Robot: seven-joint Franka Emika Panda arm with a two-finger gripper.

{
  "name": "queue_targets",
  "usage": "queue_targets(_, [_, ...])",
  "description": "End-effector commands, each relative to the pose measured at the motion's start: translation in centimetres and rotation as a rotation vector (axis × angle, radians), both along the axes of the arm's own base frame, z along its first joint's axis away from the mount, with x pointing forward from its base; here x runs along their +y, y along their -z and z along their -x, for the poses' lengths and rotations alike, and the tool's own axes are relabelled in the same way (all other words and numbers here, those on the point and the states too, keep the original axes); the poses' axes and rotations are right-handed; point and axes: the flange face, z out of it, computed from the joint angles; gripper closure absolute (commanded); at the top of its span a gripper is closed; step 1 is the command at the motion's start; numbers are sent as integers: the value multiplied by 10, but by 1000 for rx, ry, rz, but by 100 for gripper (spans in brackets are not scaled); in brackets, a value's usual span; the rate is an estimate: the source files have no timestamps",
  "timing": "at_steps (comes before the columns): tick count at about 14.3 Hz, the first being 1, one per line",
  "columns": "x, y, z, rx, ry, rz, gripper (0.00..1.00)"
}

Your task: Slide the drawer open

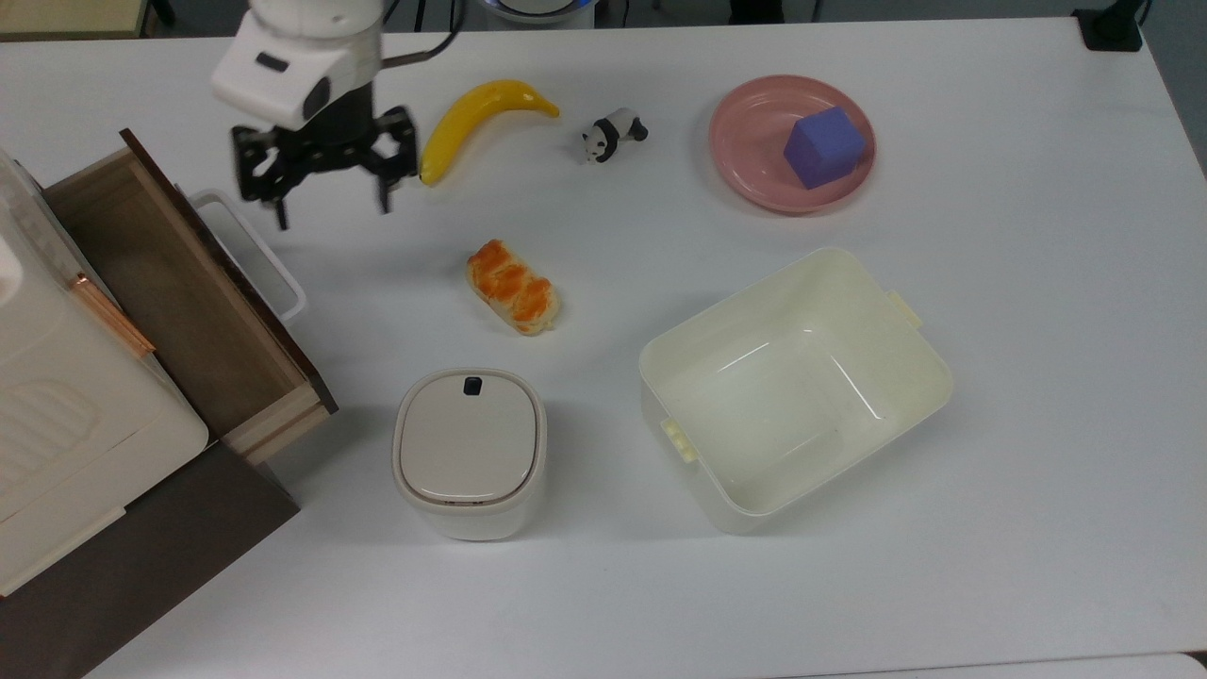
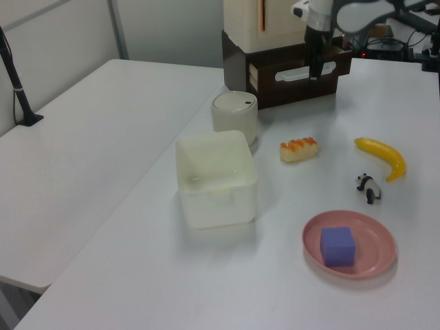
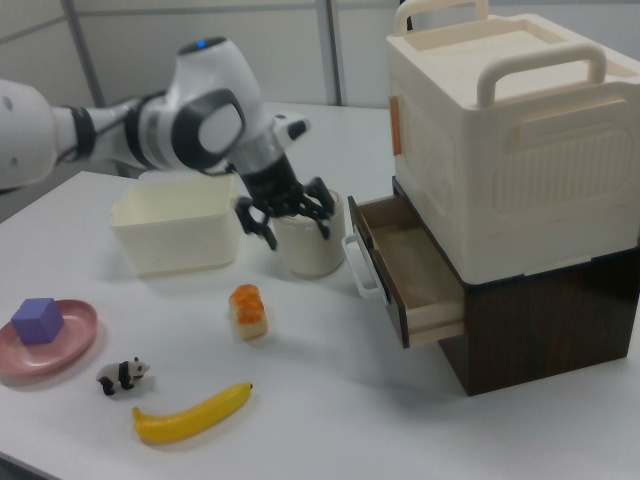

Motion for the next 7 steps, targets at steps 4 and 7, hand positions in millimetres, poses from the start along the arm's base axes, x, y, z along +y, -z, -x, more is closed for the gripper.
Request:
queue_targets(4, [95, -53, 21, 63, 235, -117, 0])
queue_targets(7, [117, -69, 36, 66, 370, -150, 0])
